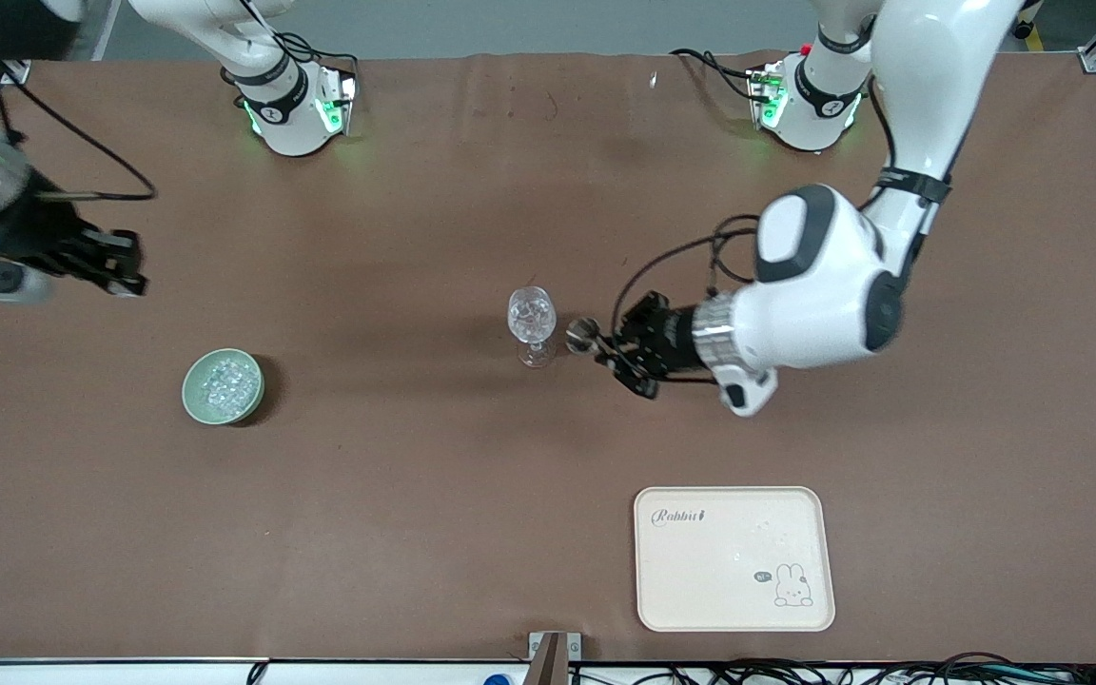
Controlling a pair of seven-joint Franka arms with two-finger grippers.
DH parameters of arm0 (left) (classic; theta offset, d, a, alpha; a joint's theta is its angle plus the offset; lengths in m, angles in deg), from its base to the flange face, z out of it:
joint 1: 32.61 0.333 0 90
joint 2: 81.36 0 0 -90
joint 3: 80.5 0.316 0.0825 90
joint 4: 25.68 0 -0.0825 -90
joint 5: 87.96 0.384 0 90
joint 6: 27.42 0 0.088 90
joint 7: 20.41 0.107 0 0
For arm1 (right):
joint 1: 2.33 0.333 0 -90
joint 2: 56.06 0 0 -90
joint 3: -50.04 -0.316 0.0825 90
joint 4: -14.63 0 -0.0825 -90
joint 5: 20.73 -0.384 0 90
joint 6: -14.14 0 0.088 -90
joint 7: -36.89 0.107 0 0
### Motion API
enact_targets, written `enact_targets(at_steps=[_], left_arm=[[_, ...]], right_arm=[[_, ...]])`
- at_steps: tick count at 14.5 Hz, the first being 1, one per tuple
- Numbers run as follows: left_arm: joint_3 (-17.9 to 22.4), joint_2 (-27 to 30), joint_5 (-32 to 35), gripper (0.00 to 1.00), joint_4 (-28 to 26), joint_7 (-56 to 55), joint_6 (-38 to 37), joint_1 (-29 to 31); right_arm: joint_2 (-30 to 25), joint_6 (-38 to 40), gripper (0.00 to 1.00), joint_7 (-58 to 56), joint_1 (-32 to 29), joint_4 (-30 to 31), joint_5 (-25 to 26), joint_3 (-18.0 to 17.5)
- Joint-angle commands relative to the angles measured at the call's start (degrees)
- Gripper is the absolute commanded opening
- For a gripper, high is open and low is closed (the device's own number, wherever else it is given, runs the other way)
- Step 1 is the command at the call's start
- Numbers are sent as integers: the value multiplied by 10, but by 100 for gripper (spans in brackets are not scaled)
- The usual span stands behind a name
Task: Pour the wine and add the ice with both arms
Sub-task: 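Withdraw the jigger with the left gripper while the right gripper carries ice, then drop the ice with the right gripper while the left gripper carries the jigger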
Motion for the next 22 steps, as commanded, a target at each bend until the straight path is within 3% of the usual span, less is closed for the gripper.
enact_targets(at_steps=[1, 6, 10, 18, 22], left_arm=[[-7, -62, -62, 1, 75, 23, -6, 56], [-6, -125, -132, 1, 107, 109, 47, 124], [5, -187, -288, 1, 108, 316, 54, 150], [14, -302, -317, 1, 172, 356, 118, 162], [17, -339, -368, 1, 182, 384, 118, 160]], right_arm=[[44, -36, 0, 91, 62, 1, -1, 5], [146, -80, 0, 256, 166, -45, -4, 5], [190, -134, 0, 338, 226, -59, -9, 4], [232, -180, 0, 393, 325, -59, -55, 5], [238, -181, 1, 389, 328, -55, -51, 6]])
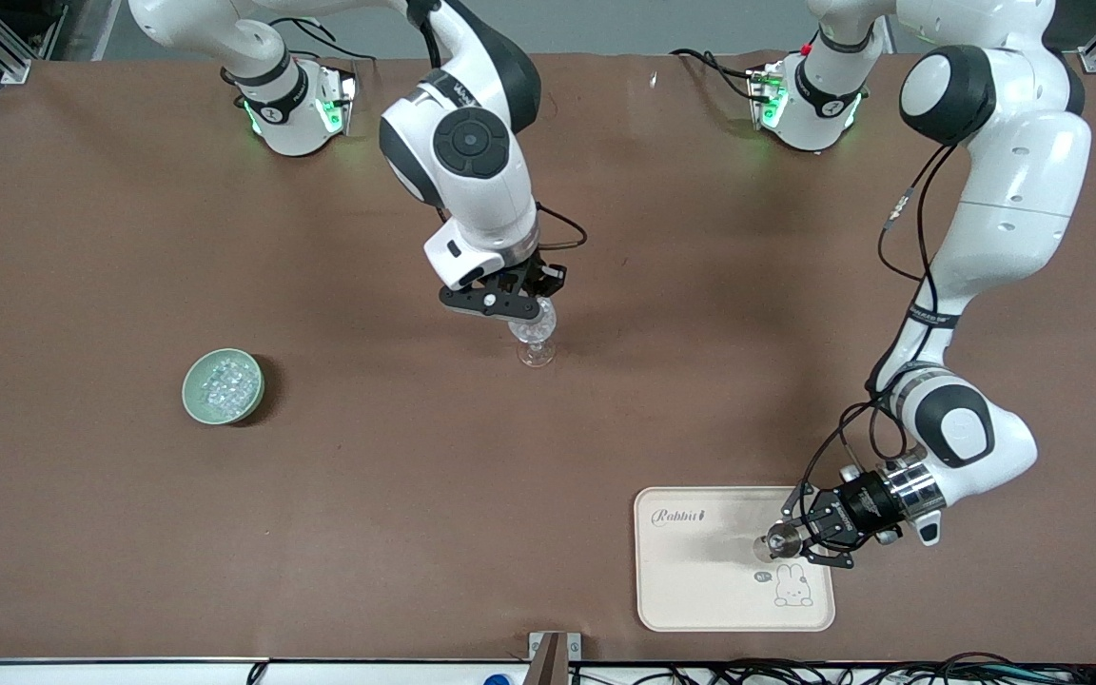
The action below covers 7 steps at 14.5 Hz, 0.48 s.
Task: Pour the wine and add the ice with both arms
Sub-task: 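Drop the ice with the right gripper while the left gripper carries the jigger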
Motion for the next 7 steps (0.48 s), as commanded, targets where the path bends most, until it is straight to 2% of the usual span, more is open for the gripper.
enact_targets(at_steps=[1, 2, 4, 6, 7], left_arm=[[-2, -32, -20, 1, 30, 7, 0, -1], [-2, -37, -20, 1, 30, 10, 0, 0], [0, -39, -20, 2, 30, 9, 0, 2], [0, -39, -21, 2, 29, 7, -1, 3], [0, -39, -21, 3, 28, 7, -3, 3]], right_arm=[[6, 2, 1, -2, 1, -5, -8, 7], [10, 2, 4, -2, 1, -5, -8, 7], [16, -1, 17, -2, 1, -5, -7, 7], [18, -1, 25, -2, 1, -5, -6, 8], [18, -1, 33, -2, 1, -5, -3, 8]])
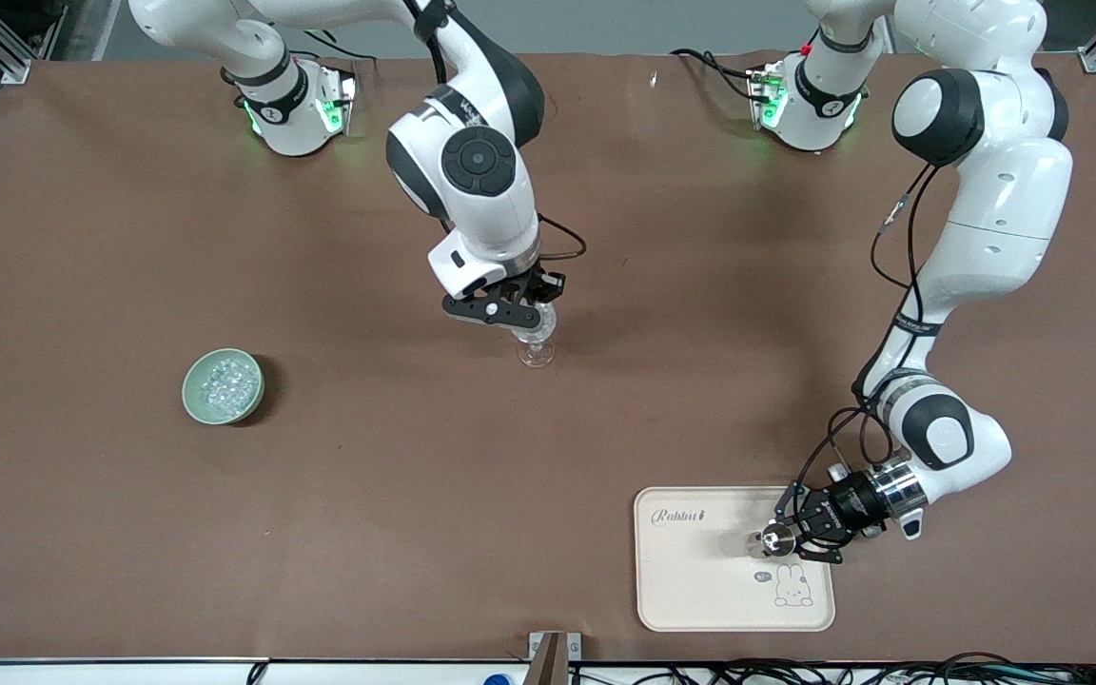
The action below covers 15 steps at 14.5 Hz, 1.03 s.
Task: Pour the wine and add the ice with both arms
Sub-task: 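Drop the ice with the right gripper while the left gripper carries the jigger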
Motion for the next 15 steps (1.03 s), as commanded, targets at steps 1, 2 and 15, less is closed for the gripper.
enact_targets(at_steps=[1, 2, 15], left_arm=[[-1, -6, -15, 4, 12, 6, -4, 0], [0, -7, -15, 4, 12, 6, -4, 0], [1, -19, -53, 40, 4, 5, -6, -1]], right_arm=[[3, -1, 47, -1, 2, -5, 14, 3], [3, -3, 59, -1, 2, -5, 32, 3], [-75, 0, 100, -48, -141, -1, 61, 7]])
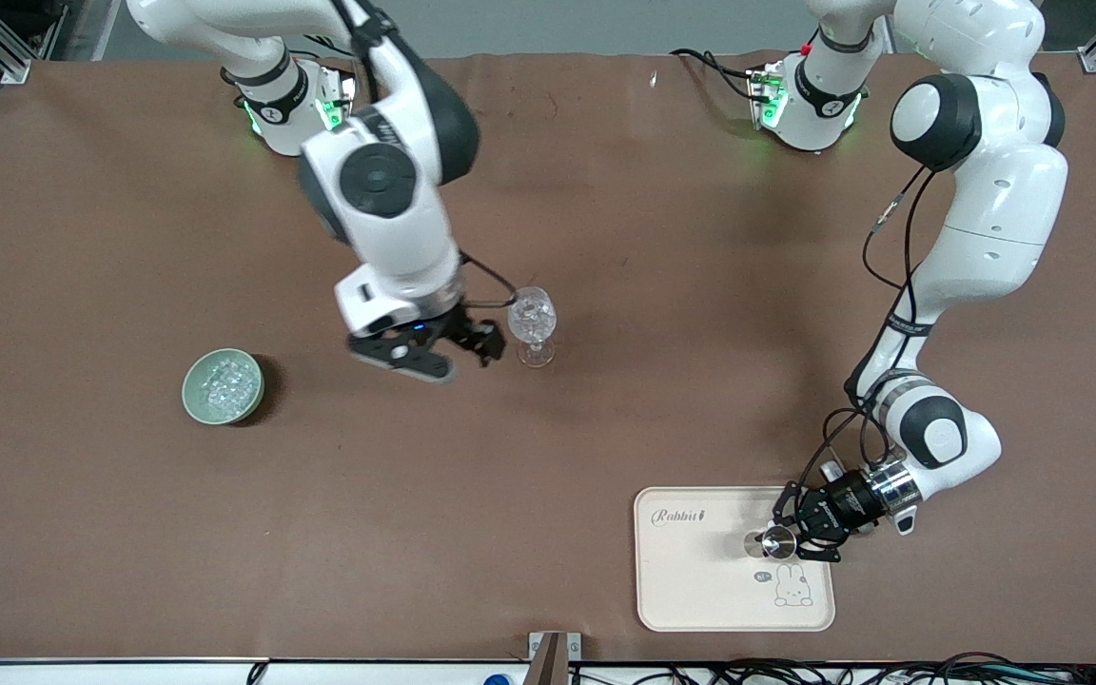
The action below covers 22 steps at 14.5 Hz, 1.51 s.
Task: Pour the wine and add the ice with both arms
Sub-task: 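Set the jigger down with the left gripper while the right gripper retracts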
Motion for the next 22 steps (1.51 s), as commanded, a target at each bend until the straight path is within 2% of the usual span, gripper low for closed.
enact_targets(at_steps=[1, 2, 3, 4, 6, 8, 11, 14, 16, 17, 19, 22], left_arm=[[1, -5, -11, 57, 5, 4, -4, -2], [1, -3, -11, 71, 4, 2, -3, -4], [2, 0, -9, 94, 3, 5, -3, -4], [3, 7, -2, 100, 2, 6, -3, -3], [4, 29, 55, 100, 2, 4, -3, 0], [4, 71, 154, 100, -11, -32, -3, 6], [4, 122, 377, 100, -13, -125, -27, 3], [4, 159, 521, 100, -12, -131, -90, 4], [1, 189, 637, 100, -10, -126, -132, 2], [-5, 209, 708, 100, -10, -124, -152, -1], [-24, 239, 806, 100, -9, -93, -188, -7], [-47, 275, 890, 100, -8, -15, -241, -7]], right_arm=[[-53, 10, 100, -53, -61, 29, 4, -10], [-70, 17, 100, -62, -87, 39, 4, -10], [-89, 26, 100, -87, -113, 54, 4, -10], [-114, 31, 100, -138, -142, 76, 4, -10], [-144, 33, 100, -176, -189, 99, 4, -10], [-162, 60, 100, -221, -230, 102, 4, -10], [-195, 114, 100, -296, -288, 90, 1, -11], [-198, 196, 100, -388, -328, 35, -6, -11], [-198, 283, 100, -418, -336, -8, -6, -10], [-198, 299, 100, -419, -341, -21, -7, -11], [-201, 315, 100, -420, -342, -39, -20, -10], [-213, 351, 100, -424, -348, -57, -19, -10]])
